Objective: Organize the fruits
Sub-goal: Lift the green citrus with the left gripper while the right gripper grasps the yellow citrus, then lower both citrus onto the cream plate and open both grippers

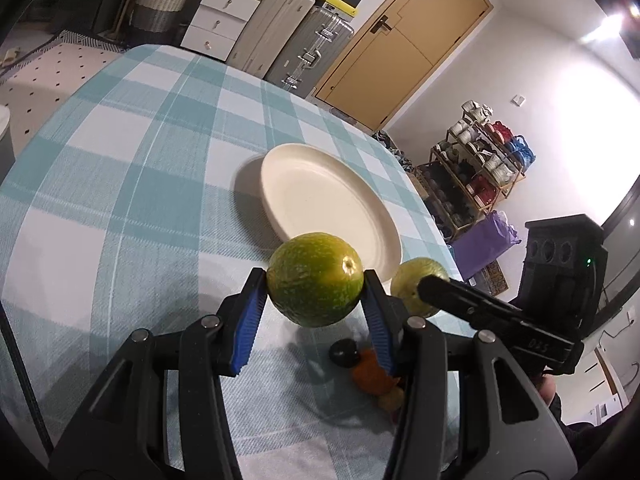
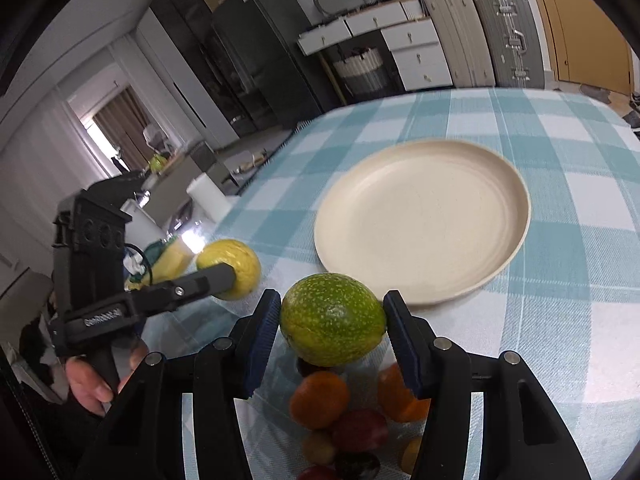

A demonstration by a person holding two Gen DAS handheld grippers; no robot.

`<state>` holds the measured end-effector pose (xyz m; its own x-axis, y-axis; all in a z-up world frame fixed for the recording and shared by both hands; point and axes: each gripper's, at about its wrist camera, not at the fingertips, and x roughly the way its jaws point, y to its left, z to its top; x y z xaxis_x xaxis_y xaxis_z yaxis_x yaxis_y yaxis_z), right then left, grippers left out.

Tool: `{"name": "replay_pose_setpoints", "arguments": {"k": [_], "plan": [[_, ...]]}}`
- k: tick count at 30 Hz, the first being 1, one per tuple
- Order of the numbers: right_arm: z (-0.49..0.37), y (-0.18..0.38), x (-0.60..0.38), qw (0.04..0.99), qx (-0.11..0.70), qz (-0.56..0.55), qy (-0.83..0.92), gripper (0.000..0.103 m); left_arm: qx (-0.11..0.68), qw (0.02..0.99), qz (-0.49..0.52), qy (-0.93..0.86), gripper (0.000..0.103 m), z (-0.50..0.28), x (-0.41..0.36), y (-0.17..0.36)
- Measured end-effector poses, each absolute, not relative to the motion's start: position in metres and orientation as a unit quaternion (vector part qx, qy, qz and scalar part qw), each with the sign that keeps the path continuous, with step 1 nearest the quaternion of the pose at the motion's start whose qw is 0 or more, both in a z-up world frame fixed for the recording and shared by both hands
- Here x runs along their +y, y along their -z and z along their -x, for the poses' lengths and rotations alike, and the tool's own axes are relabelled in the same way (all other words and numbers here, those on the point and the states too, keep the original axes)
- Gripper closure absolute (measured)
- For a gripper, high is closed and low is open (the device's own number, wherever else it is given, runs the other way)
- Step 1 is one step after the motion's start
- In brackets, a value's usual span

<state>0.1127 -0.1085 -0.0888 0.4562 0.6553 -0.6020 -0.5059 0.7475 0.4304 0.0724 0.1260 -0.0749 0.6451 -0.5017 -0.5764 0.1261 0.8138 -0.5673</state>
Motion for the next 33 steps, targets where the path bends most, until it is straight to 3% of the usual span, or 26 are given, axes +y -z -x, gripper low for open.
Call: {"name": "replay_pose_setpoints", "arguments": {"k": [18,33], "plan": [[-0.185,0.045,-0.143,0.864,0.353,-0.134,-0.334,0.049,0.399,0.860,0.248,0.200,0.058,-0.181,0.092,0.052],[-0.269,0.080,-0.135,0.854,0.387,-0.166,-0.305,0.049,0.446,0.842,0.232,0.194,0.058,-0.270,0.066,0.089]]}}
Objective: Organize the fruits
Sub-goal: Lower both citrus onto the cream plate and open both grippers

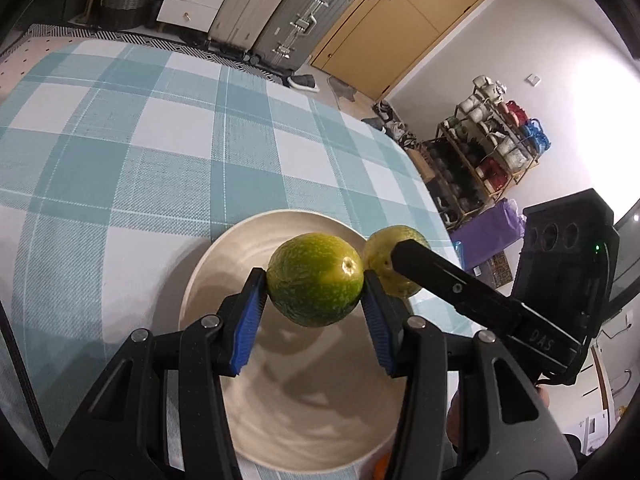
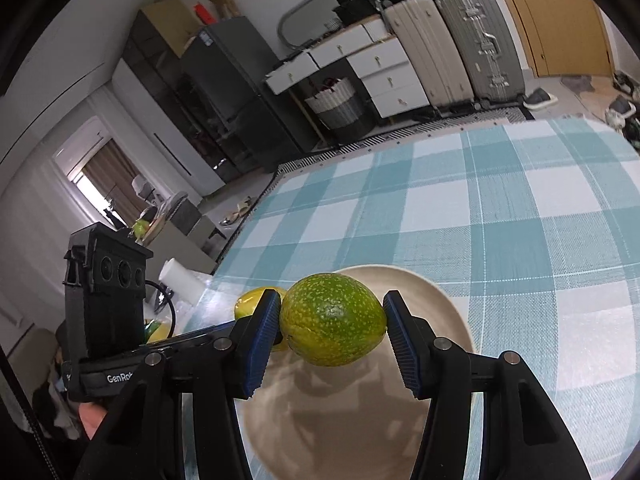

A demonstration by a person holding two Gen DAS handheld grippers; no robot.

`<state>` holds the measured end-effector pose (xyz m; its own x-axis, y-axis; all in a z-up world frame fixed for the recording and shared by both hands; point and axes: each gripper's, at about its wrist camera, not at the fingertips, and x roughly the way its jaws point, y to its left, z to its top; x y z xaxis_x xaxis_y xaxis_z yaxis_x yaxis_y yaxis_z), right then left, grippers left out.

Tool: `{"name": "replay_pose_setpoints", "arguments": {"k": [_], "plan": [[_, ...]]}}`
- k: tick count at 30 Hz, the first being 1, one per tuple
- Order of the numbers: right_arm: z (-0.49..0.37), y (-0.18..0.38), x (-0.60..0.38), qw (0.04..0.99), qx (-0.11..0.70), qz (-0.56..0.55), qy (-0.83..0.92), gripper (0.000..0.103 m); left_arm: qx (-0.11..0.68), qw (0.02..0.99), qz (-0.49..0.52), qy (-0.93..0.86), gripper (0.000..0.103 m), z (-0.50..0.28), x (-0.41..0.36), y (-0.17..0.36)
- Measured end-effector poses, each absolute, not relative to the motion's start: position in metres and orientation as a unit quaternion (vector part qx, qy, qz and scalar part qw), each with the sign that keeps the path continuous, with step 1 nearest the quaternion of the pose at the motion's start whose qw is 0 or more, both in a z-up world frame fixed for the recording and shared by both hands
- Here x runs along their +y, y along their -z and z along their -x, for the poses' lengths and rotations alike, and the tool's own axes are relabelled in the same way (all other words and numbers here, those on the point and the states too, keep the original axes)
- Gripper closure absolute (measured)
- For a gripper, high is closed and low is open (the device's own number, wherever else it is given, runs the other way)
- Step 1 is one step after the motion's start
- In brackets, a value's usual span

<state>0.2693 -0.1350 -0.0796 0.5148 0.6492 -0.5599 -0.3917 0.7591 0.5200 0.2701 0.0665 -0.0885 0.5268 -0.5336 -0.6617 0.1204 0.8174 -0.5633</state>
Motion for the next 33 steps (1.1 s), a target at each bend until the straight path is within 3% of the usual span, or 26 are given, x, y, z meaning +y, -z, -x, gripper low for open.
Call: {"name": "replay_pose_setpoints", "arguments": {"k": [16,20,29,33], "plan": [[-0.300,0.111,-0.136,0.839,0.410,-0.211,-0.289,0.046,0.465,0.837,0.228,0.178,0.057,-0.297,0.058,0.108],[-0.297,0.104,-0.139,0.842,0.392,-0.223,-0.297,0.023,0.460,0.845,0.214,0.168,0.056,-0.294,0.057,0.100],[-0.262,0.081,-0.161,0.865,0.364,-0.210,-0.274,0.018,0.443,0.866,0.190,0.131,0.040,-0.260,0.062,0.071],[-0.238,0.073,-0.166,0.877,0.358,-0.182,-0.265,0.008,0.428,0.883,0.162,0.107,0.037,-0.231,0.059,0.054]]}}
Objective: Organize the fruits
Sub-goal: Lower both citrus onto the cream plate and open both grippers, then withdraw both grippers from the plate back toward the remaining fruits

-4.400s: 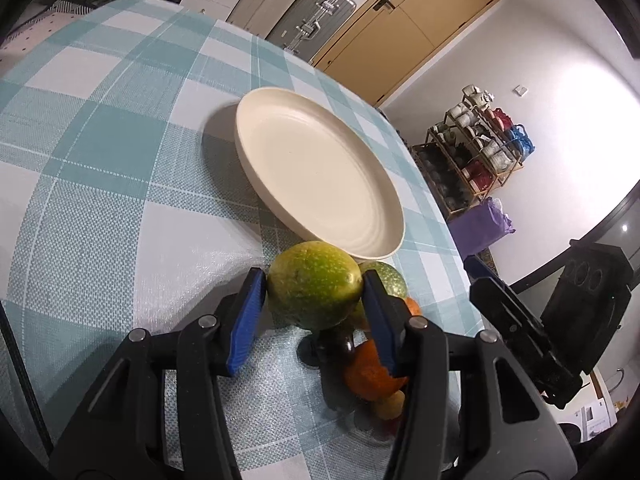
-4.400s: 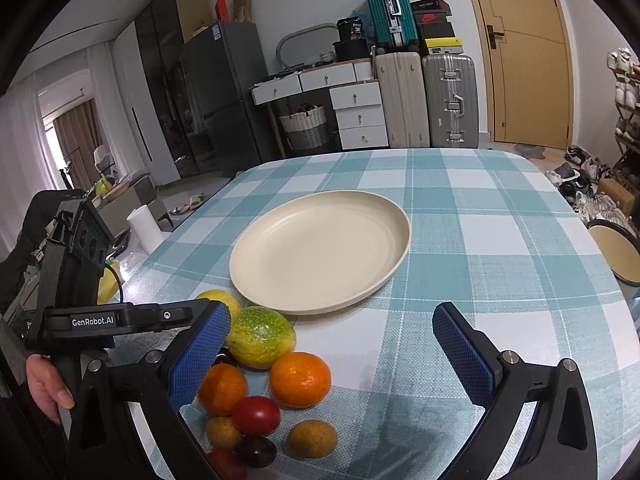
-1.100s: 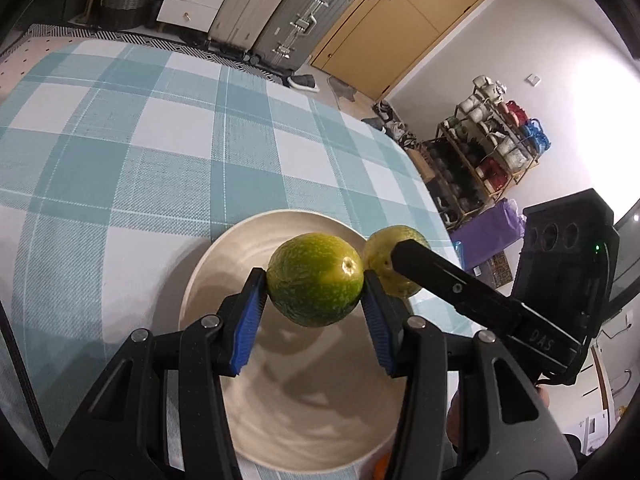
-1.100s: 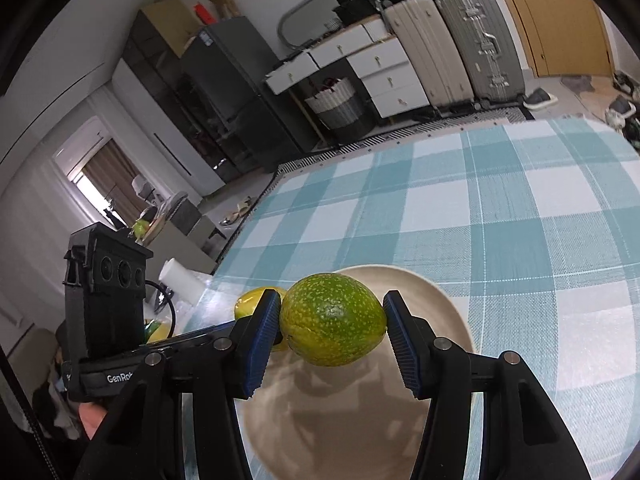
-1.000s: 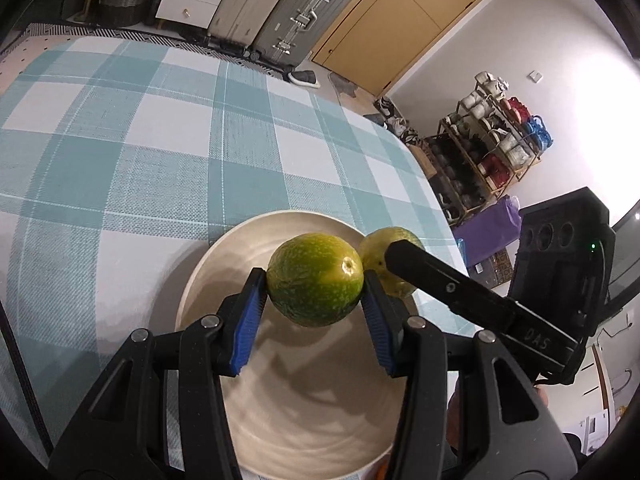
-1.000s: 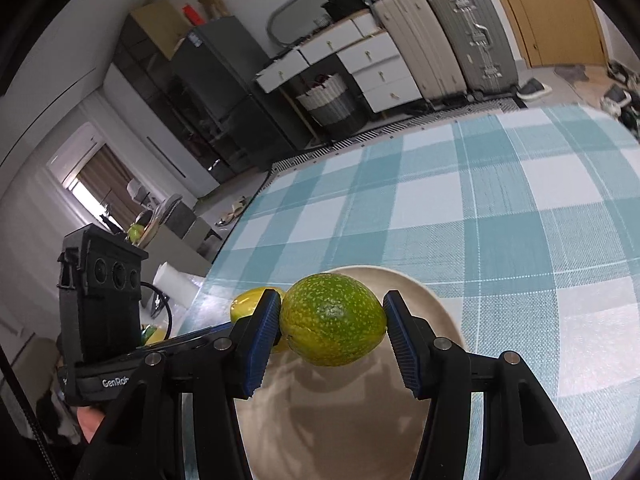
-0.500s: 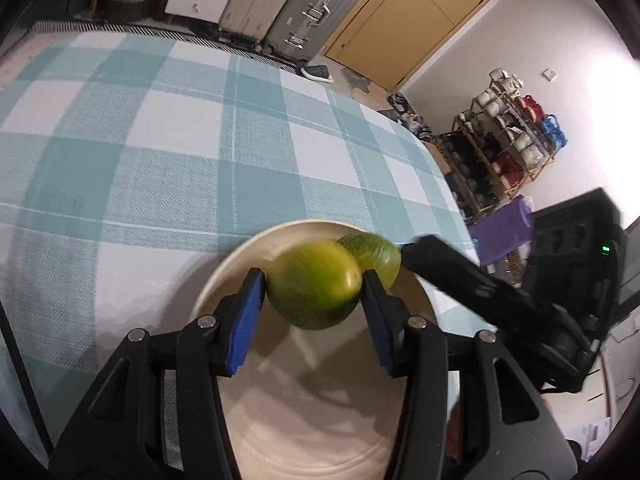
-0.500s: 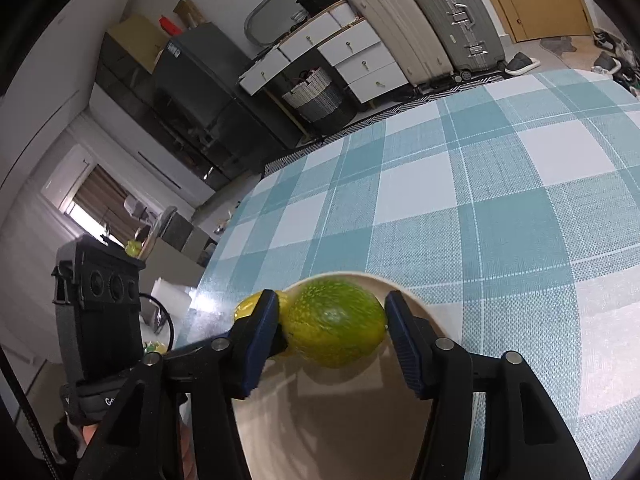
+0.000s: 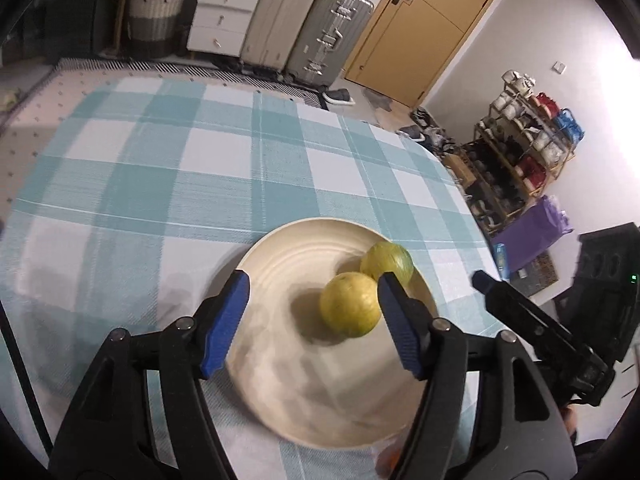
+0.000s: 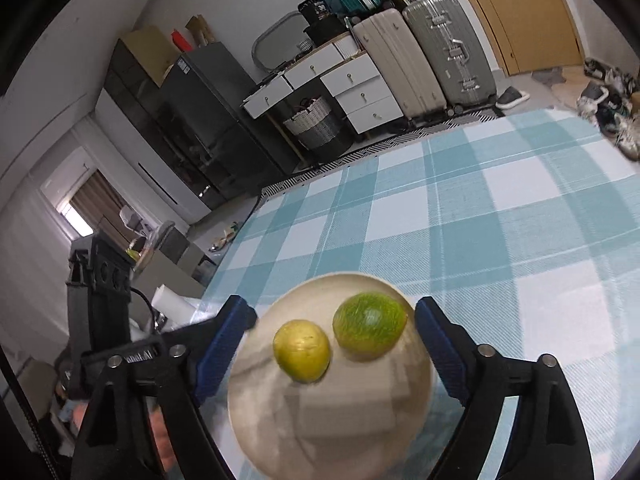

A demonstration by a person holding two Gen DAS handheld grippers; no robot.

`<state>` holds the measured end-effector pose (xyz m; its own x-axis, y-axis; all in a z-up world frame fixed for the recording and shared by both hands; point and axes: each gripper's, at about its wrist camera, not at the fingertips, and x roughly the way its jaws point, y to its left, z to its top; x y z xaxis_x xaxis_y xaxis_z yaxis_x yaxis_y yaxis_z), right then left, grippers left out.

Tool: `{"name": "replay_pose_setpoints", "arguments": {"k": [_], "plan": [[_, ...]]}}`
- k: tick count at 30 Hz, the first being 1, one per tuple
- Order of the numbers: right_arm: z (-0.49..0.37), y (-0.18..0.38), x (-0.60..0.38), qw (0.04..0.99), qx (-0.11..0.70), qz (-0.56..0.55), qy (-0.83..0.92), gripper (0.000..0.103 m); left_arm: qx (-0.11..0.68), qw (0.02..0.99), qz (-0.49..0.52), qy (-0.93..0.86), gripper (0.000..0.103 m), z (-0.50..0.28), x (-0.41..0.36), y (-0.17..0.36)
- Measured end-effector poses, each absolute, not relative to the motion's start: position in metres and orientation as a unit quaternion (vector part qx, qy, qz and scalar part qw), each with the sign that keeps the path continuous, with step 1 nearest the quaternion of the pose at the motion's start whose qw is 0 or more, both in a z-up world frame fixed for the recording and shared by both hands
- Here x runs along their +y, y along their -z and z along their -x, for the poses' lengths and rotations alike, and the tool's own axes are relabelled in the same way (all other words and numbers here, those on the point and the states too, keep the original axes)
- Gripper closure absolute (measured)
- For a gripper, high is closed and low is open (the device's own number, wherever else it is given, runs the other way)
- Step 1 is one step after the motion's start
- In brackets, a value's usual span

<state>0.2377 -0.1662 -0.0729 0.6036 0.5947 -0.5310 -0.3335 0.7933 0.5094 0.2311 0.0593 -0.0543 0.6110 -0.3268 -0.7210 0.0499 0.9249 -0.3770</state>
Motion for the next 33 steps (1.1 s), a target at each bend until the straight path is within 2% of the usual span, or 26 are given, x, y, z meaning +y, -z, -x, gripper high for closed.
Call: {"name": "replay_pose_setpoints", "arguments": {"k": [1,4,15,19,33], "plan": [[-0.233,0.072,-0.167,0.879,0.357,-0.177,-0.263,0.002,0.423,0.887,0.155,0.102,0.034,-0.226,0.059,0.050],[-0.211,0.065,-0.172,0.888,0.339,-0.167,-0.263,0.001,0.398,0.902,0.144,0.089,0.022,-0.202,0.057,0.037],[-0.144,0.035,-0.173,0.920,0.274,-0.113,-0.256,0.000,0.336,0.939,0.071,0.009,0.014,-0.131,0.043,-0.003],[-0.130,0.035,-0.166,0.918,0.286,-0.094,-0.260,0.000,0.329,0.942,0.069,-0.005,0.001,-0.108,0.044,-0.007],[-0.079,0.038,-0.161,0.925,0.278,-0.063,-0.251,0.000,0.330,0.941,0.073,-0.001,0.001,-0.049,0.042,0.004]]}}
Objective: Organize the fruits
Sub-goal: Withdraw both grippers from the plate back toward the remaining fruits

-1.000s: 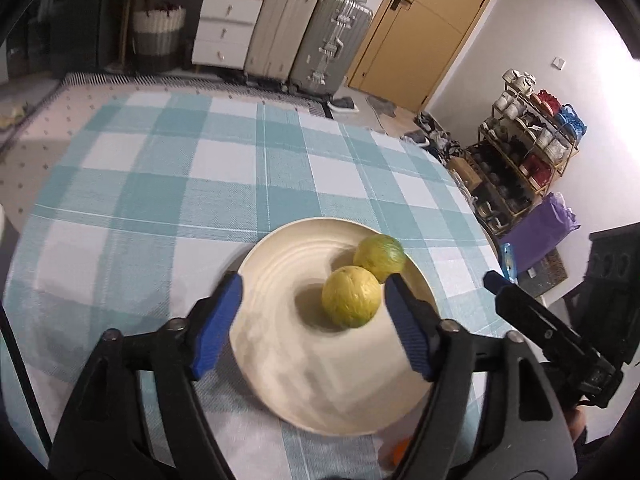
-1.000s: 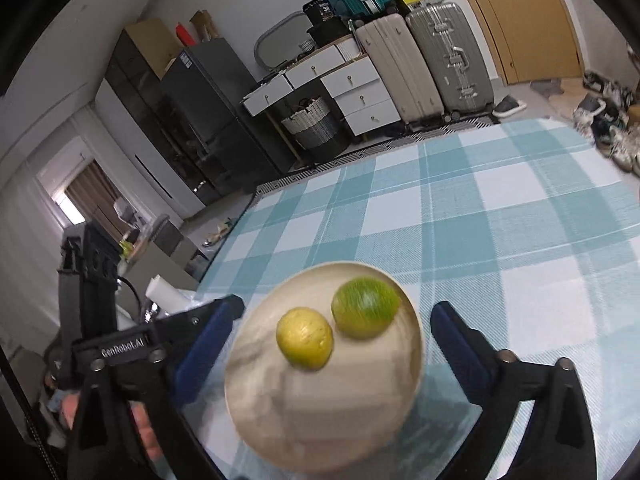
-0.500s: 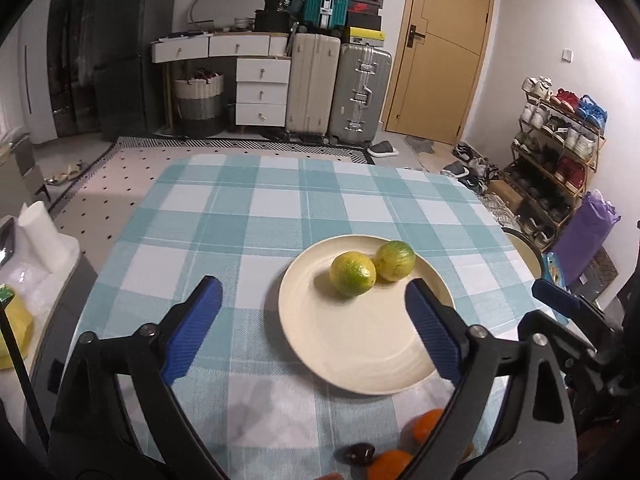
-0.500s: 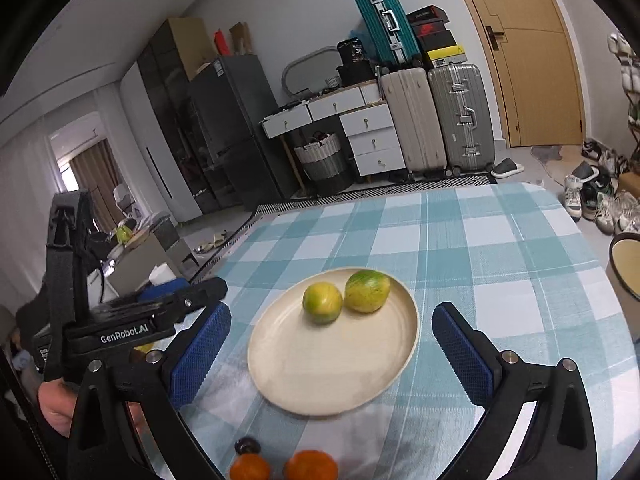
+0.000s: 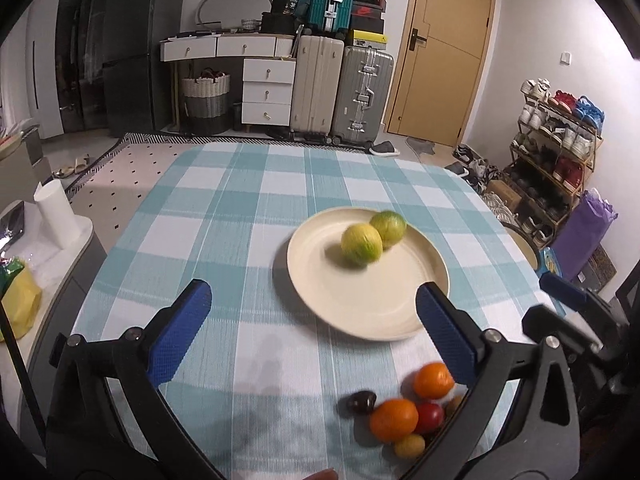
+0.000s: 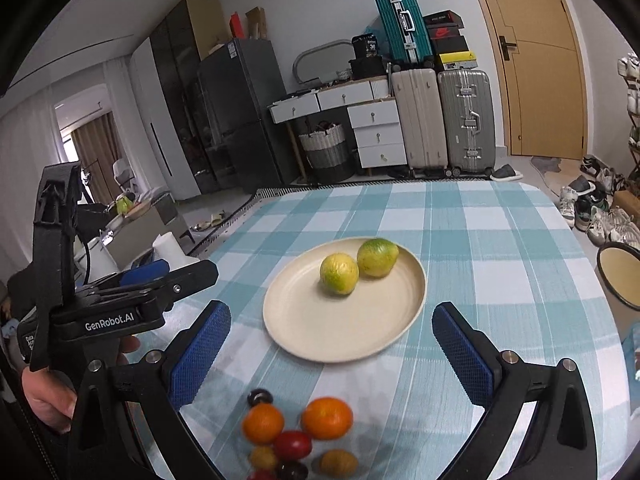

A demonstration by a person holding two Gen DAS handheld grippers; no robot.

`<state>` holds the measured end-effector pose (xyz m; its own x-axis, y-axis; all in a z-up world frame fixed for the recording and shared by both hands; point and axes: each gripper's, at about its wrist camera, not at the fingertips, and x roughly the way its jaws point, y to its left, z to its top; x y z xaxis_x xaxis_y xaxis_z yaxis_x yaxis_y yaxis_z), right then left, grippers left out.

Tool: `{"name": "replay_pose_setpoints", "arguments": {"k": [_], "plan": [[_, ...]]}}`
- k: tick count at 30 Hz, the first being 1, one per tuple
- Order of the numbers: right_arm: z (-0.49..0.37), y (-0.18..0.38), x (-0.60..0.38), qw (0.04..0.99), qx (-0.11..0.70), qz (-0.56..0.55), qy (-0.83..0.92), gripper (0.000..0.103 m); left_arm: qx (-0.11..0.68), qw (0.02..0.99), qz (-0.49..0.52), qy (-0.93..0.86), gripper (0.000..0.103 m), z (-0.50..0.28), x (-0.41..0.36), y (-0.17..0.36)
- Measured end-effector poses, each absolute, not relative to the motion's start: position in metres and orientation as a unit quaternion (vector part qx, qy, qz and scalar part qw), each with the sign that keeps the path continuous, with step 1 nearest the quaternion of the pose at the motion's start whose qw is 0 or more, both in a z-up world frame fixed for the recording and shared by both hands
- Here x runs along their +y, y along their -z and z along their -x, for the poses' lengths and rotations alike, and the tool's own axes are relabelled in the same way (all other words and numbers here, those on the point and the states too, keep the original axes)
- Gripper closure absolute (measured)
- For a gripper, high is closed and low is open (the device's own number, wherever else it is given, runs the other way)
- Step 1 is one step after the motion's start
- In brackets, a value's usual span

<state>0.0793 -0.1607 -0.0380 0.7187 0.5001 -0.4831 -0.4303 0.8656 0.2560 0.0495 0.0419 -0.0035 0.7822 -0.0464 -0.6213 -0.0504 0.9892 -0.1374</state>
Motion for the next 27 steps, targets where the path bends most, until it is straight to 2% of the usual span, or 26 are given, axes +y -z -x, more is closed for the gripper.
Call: {"name": "replay_pose_setpoints", "arguments": {"k": [17,27], "plan": [[-0.029,0.068,-0.164,0.921,0.311,-0.038,-0.231,0.000,0.371,0.922,0.104,0.037,0.001,-0.007,0.040,0.053],[-0.031,0.091,-0.164,0.900,0.345,-0.079,-0.254,0.000,0.377,0.918,0.112,0.046,0.001,0.001,0.043,0.067]]}}
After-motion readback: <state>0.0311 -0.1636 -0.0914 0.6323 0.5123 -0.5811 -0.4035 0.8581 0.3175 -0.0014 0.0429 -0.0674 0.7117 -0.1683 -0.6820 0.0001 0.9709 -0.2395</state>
